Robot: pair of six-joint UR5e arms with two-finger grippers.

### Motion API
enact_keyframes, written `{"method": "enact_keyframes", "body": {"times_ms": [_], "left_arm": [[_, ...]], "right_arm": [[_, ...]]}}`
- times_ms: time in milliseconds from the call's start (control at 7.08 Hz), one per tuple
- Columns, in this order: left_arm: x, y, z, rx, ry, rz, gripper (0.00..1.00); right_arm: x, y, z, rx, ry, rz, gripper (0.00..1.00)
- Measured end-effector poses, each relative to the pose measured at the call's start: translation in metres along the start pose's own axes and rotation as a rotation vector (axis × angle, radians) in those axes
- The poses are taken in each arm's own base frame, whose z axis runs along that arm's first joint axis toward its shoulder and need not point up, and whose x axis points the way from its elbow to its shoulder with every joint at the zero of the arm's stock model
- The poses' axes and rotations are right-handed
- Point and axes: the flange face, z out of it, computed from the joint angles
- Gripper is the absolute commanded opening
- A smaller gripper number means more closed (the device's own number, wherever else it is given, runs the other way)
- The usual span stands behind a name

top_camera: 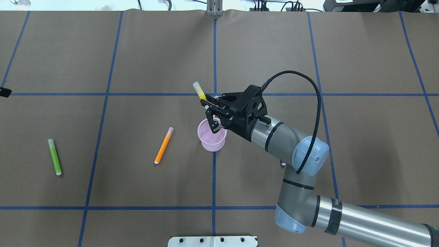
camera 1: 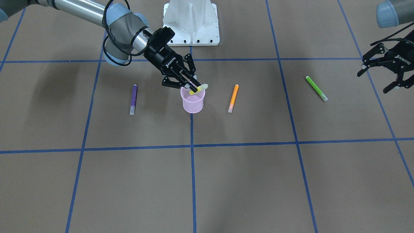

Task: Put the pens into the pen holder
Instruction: 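Lower the yellow highlighter into the cup and open the right gripper, then withdraw the right arm away while the left arm reaches in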

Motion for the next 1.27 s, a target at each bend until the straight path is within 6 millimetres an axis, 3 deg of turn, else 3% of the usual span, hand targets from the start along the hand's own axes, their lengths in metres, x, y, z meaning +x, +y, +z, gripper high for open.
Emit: {"method": "enact_keyframes", "body": {"times_ms": [141,283,424,848,989,1272], "left_arm": [[0.000,0.000,0.000,0.000,0.000,-0.002,1.00],[0.000,0.000,0.000,0.000,0.000,-0.003,1.00],[0.000,0.000,0.000,-0.001,0.000,-0.003,1.00],[-0.001,0.001,0.001,-0.002,0.000,-0.005,1.00],[-0.004,0.003,0.003,-0.008,-0.001,-0.016,1.00],[-0.010,0.010,0.011,-0.022,-0.005,-0.180,1.00]], "right_arm": [[-0.009,0.007,0.002,-0.006,0.002,0.002,0.53],[-0.017,0.013,0.002,-0.012,0.000,0.005,0.91],[-0.024,0.018,0.001,-0.013,-0.001,0.013,0.99],[-0.033,0.015,0.000,-0.013,0.004,0.114,0.99],[-0.027,0.005,0.002,-0.035,0.027,0.173,0.99],[0.001,-0.036,0.005,-0.182,0.120,0.301,0.98]]}}
